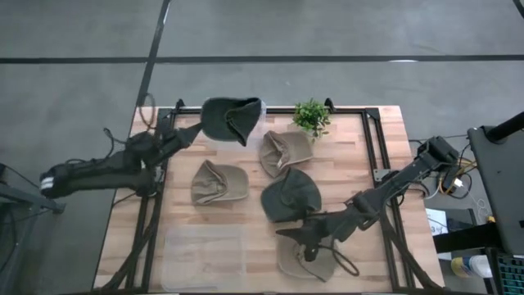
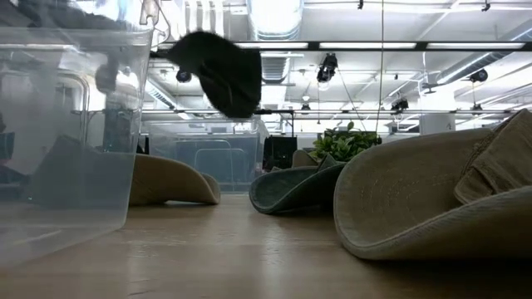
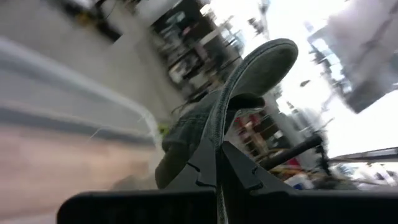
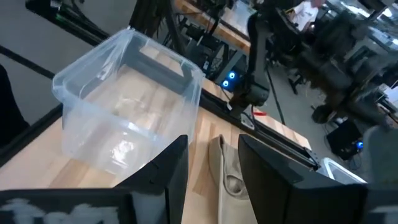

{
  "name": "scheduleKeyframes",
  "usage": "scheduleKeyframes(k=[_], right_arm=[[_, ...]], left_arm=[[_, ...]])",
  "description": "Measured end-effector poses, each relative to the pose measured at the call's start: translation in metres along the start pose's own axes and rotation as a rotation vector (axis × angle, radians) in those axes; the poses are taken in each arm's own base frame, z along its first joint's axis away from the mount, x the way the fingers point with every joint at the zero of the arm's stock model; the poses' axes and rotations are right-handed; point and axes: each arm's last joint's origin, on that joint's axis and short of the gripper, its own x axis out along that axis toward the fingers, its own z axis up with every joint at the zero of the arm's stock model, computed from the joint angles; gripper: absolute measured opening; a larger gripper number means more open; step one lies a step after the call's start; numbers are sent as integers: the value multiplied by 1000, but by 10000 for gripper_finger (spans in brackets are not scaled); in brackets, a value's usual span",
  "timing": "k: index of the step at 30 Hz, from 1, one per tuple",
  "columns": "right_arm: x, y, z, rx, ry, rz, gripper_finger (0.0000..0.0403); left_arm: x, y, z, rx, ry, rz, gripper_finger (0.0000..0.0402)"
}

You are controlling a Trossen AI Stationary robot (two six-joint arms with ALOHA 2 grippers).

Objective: Pick & Place hat
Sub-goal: Put the right gray cap in the top transparent bin

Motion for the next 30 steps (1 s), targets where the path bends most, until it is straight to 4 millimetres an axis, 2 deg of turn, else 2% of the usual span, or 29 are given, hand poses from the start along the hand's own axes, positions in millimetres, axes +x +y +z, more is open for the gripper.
scheduleKeyframes(k=[5,8,12,22,30], right_arm=[[-1,4,-15,-5,7,0,137],[0,4,-19,-4,11,-7,137],[0,6,-25,-1,37,-16,137],[2,7,-26,42,37,-20,137],[2,8,-29,72,37,-20,137]], left_arm=[[10,15,6,-2,-22,88,0],[11,17,16,-8,-67,85,0],[14,23,18,-14,-48,102,0],[23,30,24,-36,-95,129,5],[39,41,23,-64,-30,149,13]])
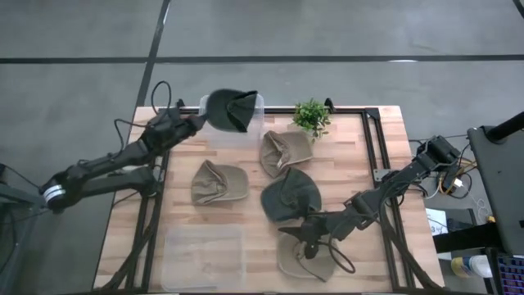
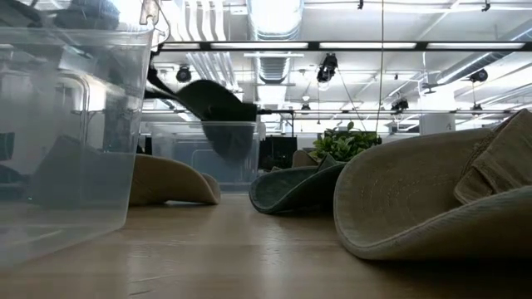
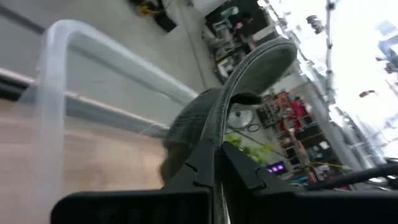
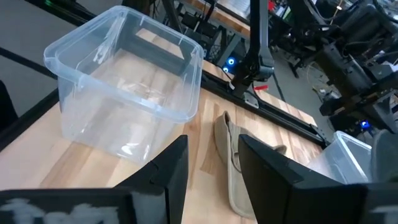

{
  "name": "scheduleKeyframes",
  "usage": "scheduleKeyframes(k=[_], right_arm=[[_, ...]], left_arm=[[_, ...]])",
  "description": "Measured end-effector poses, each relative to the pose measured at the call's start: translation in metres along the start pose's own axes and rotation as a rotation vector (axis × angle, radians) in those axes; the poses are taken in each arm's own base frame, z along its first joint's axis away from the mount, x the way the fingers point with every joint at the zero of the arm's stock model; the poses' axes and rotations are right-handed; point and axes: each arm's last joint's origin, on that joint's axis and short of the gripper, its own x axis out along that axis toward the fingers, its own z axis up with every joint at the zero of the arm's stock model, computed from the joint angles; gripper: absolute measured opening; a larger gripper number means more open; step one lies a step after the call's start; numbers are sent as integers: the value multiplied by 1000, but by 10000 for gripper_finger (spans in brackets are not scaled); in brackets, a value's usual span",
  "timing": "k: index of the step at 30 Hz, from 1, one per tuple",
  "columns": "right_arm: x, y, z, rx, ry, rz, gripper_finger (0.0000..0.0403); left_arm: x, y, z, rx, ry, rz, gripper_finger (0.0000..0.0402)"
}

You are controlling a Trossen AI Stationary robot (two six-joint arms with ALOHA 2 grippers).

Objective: Pick & Place hat
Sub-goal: Put the right gray cap in the top transparent bin, then put the gray cap in the top transparent bin

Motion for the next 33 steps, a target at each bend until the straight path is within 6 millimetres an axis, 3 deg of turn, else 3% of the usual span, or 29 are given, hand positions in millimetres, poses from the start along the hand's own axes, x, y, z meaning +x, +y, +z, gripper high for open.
scheduleKeyframes(k=[7,16,22,28,33], right_arm=[[0,0,-1,13,1,0,137],[0,0,-1,24,2,1,137],[0,0,-1,35,1,1,137],[0,0,-1,35,3,2,137],[0,0,-1,42,4,2,137]], left_arm=[[11,9,-5,-72,50,72,31],[13,1,-1,6,74,56,119],[7,-14,10,198,133,142,164],[-3,-42,31,408,125,179,167],[-9,-58,41,446,126,163,167]])
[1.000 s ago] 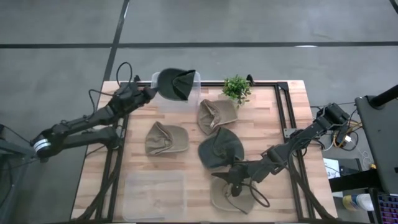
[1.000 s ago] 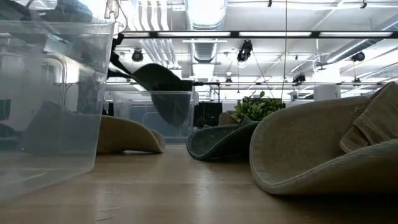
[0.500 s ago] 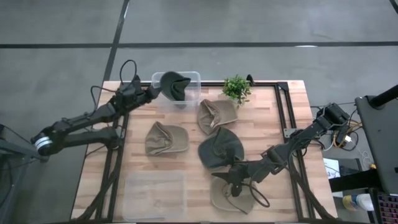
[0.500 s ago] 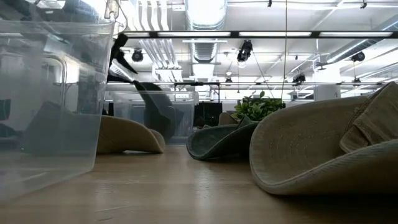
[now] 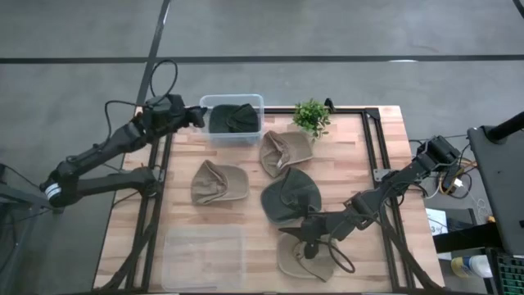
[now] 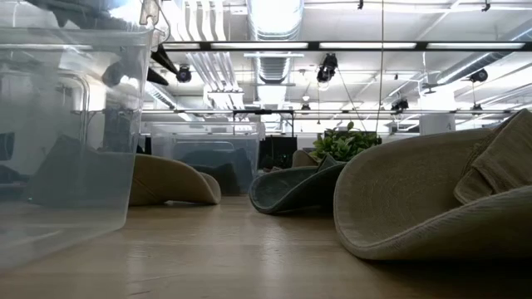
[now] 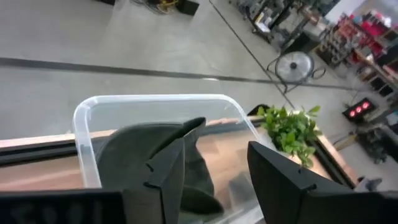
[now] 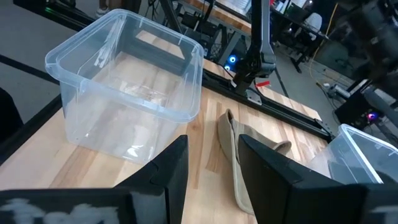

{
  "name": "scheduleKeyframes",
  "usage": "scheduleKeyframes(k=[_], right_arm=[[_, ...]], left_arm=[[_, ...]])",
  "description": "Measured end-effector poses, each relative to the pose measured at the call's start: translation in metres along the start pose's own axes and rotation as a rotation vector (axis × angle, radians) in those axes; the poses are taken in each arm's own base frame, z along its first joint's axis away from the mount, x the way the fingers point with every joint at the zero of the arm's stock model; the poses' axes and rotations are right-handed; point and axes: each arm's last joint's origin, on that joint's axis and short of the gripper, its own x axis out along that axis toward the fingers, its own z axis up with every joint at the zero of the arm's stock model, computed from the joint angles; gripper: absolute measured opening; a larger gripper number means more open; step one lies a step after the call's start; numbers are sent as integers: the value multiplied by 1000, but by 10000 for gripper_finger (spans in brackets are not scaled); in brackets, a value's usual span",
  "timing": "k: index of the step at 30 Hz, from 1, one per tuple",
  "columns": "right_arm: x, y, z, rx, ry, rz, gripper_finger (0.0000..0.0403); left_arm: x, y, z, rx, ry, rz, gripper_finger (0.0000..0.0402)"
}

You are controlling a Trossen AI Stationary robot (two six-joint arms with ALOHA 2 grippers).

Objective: Pick & Place hat
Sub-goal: Put the gray cap in the top transparent bin

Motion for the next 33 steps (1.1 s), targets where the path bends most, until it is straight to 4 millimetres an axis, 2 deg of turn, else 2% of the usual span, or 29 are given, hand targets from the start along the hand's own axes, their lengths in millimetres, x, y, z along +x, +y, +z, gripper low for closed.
scheduleKeyframes(k=[9,14,19,25,33], right_arm=[[0,1,-14,103,125,6,137],[-1,1,-21,170,196,-1,137],[3,-1,-33,197,286,-18,137],[14,-1,-49,181,380,-35,137],[34,18,-85,53,584,48,137]], left_arm=[[1,3,-13,95,98,15,167],[0,1,-12,122,88,-10,167],[0,-5,-9,104,80,-105,167],[-3,-11,-3,81,51,-221,167],[-10,-14,0,74,35,-299,167]])
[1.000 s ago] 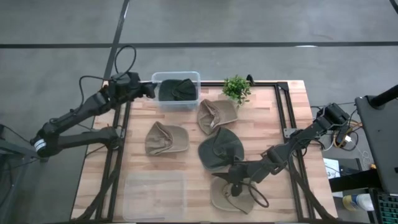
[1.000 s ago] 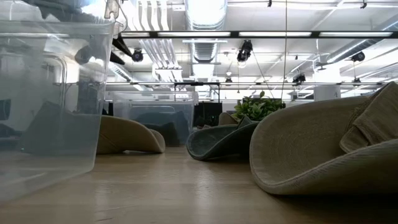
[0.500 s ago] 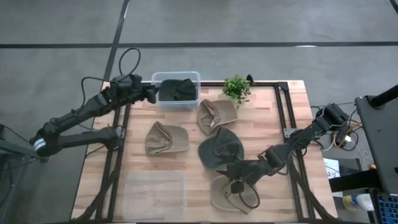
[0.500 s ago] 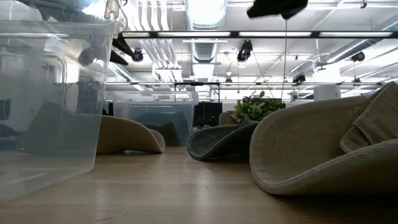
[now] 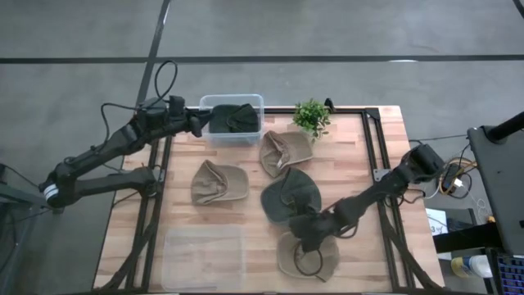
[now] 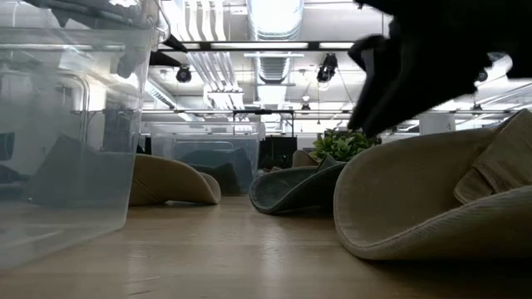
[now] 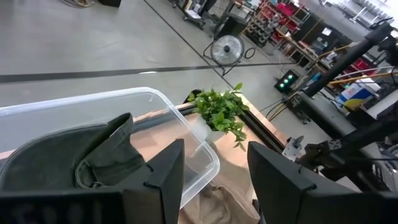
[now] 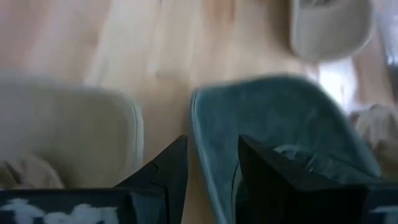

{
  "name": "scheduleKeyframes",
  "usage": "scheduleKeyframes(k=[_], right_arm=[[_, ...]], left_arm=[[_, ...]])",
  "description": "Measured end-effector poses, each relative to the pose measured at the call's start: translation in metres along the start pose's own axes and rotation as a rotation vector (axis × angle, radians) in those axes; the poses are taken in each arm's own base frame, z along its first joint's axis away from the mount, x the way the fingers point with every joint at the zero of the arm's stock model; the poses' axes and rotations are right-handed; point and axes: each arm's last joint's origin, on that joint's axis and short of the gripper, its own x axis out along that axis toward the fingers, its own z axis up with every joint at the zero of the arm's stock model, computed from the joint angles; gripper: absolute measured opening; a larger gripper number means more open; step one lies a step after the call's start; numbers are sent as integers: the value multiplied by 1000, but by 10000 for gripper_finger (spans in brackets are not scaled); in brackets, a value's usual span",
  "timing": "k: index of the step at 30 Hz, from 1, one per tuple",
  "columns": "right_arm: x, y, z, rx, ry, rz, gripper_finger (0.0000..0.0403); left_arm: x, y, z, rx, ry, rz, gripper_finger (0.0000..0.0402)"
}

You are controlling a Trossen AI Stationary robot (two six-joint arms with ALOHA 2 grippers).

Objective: Pick & Place hat
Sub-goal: Put the gray cap in the top transparent bin

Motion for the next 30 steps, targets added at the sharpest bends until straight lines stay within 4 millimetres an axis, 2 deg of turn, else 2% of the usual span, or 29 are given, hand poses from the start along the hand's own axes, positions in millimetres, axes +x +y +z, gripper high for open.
scheduleKeyframes(k=[14,18,22,27,30], right_arm=[[27,10,-2,-102,242,-50,137],[34,12,4,-110,247,-81,129],[36,10,10,-136,242,-111,97],[32,4,12,-111,265,-137,21],[27,0,15,-119,267,-194,15]], left_arm=[[-2,0,0,-2,-5,-4,167],[-2,0,0,-3,-2,-3,167],[-1,1,-2,-24,4,-1,167],[0,2,-6,-31,21,-4,167],[1,4,-8,-33,26,0,167]])
